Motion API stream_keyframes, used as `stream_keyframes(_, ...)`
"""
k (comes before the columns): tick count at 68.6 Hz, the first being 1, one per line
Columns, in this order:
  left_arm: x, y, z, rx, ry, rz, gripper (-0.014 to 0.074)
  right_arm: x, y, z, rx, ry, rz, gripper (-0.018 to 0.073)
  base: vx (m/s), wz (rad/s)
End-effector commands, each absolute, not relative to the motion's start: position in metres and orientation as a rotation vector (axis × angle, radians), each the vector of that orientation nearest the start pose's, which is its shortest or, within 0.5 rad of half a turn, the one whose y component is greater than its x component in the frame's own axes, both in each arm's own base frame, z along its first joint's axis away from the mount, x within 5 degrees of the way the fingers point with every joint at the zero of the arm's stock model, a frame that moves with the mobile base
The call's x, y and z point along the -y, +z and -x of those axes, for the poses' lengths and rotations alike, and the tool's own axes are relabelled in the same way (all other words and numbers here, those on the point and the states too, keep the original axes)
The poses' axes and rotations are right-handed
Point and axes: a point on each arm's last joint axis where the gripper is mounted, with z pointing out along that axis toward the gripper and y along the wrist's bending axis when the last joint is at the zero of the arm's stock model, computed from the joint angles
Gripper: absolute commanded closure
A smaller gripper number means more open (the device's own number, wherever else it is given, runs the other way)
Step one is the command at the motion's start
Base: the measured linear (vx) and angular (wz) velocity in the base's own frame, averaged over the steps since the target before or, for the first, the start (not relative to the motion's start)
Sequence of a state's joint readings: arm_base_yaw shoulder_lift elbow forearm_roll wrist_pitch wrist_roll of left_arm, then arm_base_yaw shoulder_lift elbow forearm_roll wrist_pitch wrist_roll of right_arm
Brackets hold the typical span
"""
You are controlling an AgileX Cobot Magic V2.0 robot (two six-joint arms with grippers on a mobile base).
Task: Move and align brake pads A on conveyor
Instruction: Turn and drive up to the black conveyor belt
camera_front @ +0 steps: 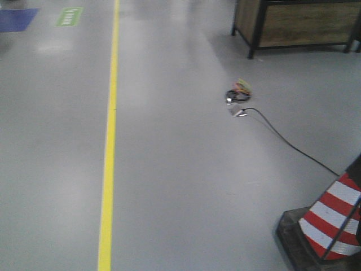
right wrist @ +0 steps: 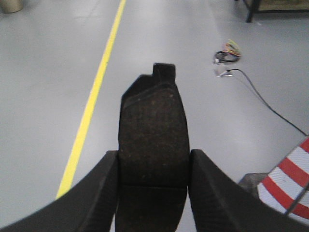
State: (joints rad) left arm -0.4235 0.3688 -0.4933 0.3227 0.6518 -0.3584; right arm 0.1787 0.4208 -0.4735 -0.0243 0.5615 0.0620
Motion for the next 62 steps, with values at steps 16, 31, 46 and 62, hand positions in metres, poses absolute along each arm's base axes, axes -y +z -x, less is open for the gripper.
stream_keyframes(16, 0.0169, 0.3148, -0.0761, -1.866, -0.18, -0.205, 0.0603, -0.0139, 0.3114, -0.0883, -1.866, 0.121, 0.127, 0.0564, 0.24, -0.64)
stream_keyframes(31, 0.0169, 0.3148, -0.0761, -1.866, -0.18, -0.205, 0.0603, -0.0139, 0.3114, -0.0883, -1.866, 0.121, 0.127, 0.0564, 0.16, -0.84)
stream_keyframes(46, 0.0169, 0.3148, -0.0761, -1.866, -0.18, -0.205, 0.0603, -0.0139, 0.3114, -0.0883, -1.866, 0.121, 0.127, 0.0564, 0.13, -0.86)
stream_keyframes(62, 0.0169, 0.3148, -0.0761, -1.866, -0.18, -0.205, 0.0603, -0.0139, 0.3114, -0.0883, -1.866, 0.121, 0.127, 0.0564, 0.12, -0.79)
